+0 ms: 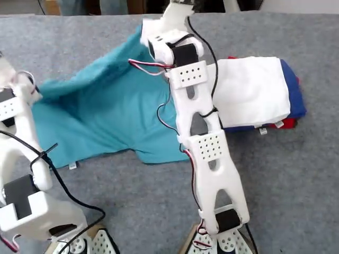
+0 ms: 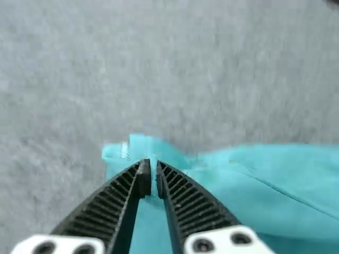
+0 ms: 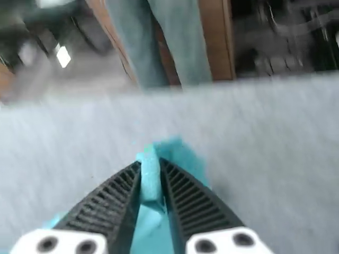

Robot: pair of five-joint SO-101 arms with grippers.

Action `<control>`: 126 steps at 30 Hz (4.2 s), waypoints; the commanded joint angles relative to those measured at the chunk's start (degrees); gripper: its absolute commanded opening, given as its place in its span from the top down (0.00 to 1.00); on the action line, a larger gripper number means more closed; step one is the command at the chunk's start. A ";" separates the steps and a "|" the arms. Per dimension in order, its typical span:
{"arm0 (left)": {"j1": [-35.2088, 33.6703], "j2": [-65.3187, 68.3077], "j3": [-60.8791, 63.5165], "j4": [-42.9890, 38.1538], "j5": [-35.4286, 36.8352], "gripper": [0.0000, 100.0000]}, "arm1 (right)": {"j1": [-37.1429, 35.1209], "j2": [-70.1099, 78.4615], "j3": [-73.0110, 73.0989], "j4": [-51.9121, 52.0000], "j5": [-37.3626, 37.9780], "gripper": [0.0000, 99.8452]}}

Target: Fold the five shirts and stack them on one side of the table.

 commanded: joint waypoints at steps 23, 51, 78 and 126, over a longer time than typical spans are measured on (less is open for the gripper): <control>-2.33 -0.79 19.03 1.67 -6.24 0.97 | -1.85 -23.08 28.70 26.11 8.26 0.99; -1.27 -29.89 47.87 -7.91 -24.35 0.97 | -0.62 -60.70 99.12 14.07 13.19 0.99; -5.58 -38.07 54.99 -10.81 -24.35 0.97 | -0.53 -65.71 116.88 4.13 13.19 0.99; -9.71 -38.51 53.14 -6.95 -37.63 0.92 | 1.32 -65.98 118.37 1.85 13.19 0.97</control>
